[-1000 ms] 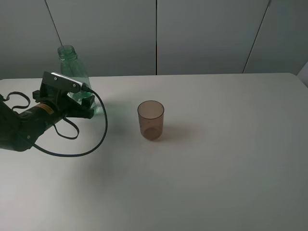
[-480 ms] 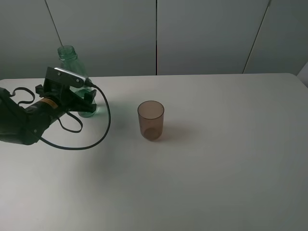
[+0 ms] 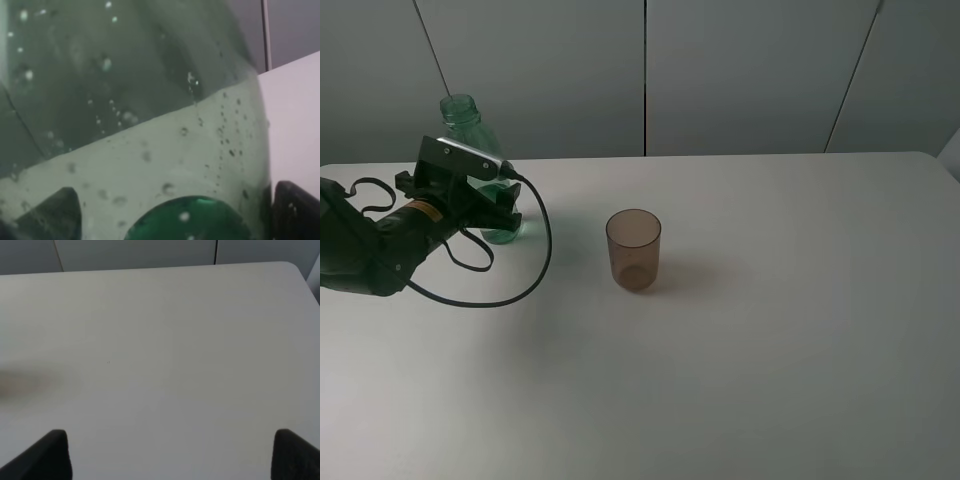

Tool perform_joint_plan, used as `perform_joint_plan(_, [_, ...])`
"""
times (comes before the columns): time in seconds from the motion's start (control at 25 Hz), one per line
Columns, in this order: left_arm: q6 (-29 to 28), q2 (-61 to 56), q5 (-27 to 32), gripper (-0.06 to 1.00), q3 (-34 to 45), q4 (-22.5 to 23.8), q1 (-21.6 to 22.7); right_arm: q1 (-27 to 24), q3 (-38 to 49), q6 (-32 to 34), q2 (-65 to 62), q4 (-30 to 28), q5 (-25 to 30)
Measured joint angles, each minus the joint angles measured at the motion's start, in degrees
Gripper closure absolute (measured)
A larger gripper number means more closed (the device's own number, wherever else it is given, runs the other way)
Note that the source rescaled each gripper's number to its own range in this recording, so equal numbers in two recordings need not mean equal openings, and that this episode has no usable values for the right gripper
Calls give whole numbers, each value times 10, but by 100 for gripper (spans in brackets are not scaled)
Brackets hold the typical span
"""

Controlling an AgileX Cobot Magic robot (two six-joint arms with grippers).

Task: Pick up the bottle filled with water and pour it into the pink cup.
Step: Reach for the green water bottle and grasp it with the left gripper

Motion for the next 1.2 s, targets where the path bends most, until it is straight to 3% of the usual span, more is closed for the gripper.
perform_joint_plan(1.2, [0,44,-4,-6,-26,-5,0,0,0,0,0,0,0])
